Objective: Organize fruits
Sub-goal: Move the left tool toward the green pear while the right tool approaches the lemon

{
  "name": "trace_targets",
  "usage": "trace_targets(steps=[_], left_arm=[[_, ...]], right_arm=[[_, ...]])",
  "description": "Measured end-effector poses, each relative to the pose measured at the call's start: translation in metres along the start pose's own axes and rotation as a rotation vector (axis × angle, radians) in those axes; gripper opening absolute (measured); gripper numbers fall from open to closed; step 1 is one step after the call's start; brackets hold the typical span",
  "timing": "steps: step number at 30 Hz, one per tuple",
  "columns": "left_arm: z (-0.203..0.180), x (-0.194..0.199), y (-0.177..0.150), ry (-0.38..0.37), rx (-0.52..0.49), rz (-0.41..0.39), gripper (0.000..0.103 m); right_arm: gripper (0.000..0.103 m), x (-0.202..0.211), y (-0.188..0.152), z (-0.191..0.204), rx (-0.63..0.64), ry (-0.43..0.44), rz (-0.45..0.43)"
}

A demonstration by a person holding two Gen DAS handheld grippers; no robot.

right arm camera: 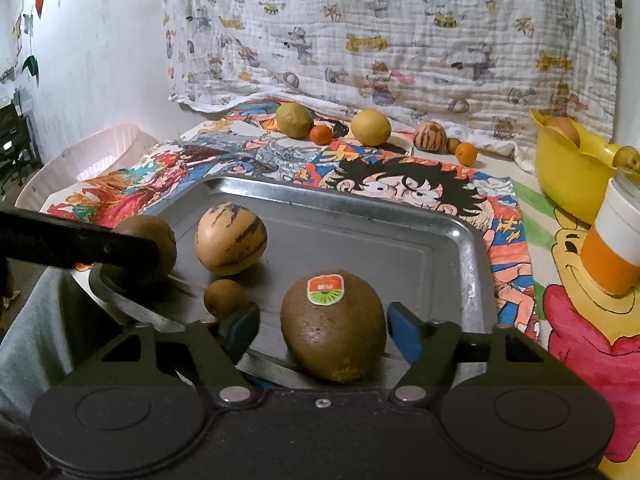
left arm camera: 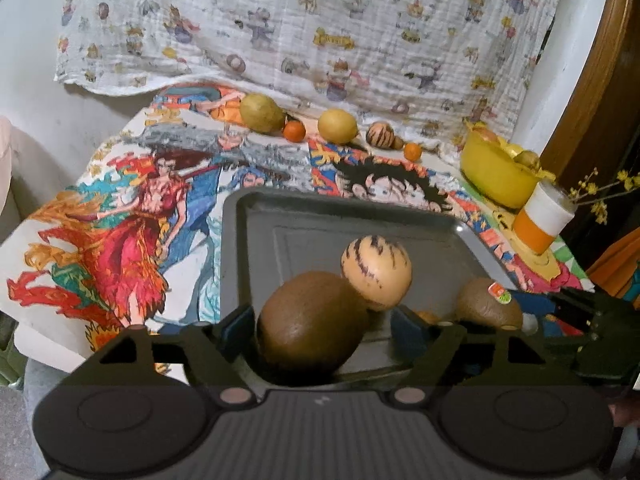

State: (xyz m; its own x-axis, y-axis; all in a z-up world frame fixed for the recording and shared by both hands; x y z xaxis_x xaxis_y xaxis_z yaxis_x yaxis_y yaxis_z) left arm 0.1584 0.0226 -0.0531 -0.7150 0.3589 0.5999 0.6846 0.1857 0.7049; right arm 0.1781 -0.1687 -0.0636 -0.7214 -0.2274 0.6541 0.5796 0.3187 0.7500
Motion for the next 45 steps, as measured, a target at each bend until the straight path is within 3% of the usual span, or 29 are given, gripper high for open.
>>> trace_targets(steps=[5,15,26,36,45], left_arm=[[-0.001,0.014,0.014,-0.002,0.012,-0.050,0.100],[0.008,0.026,0.039,0.040,-0.003,-0.084,0.102],[0.031,0.022,0.085,0.078,-0.020,-0.090,0.102],[0.041,-0.005,0.139,0.083,-0.073,-0.089,0.102],[0.057,-0.048,0.173,0.086,-0.134,-0.053,0.102]], right_arm=[[0.102,0.014,0.008,-0.003,-0.004,-0.023,-0.037],[0.102,0.027,0.024,-0.019,-0.004,-0.063,-0.042],[0.102,0.027,0.070,-0.053,0.077,-0.157,-0.098],[0.102,0.001,0.124,-0.078,0.070,-0.177,-0.145],[0.102,-0.034,0.172,-0.067,0.146,-0.122,-0.177]])
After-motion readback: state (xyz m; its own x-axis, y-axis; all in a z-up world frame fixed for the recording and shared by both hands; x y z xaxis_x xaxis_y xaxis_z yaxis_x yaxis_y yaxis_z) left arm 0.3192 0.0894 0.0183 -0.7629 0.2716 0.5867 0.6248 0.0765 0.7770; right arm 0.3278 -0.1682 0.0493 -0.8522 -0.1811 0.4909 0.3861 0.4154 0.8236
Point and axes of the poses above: each gripper's, at about its wrist camera, not at the fingertips, and x roughly against the way its jaws point, z to its left, y to its top, the point moved 9 cm from there along -x, roughly the way its jaws point, and after that the axes turned 8 degrees about -y, right-handed, at the moved point
